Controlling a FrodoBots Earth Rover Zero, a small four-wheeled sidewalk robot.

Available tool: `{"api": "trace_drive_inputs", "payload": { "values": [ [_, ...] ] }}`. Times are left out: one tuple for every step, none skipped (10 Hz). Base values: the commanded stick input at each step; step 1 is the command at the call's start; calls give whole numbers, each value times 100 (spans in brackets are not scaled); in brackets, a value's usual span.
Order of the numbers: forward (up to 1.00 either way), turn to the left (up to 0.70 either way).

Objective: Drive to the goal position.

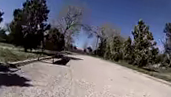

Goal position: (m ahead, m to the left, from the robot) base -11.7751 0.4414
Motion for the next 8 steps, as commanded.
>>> {"api": "trace_drive_inputs", "payload": {
  "values": [
    [85, 0],
    [85, 0],
    [85, 0],
    [85, 0],
    [85, 0],
    [85, 0],
    [85, 0],
    [85, 0]
  ]
}}
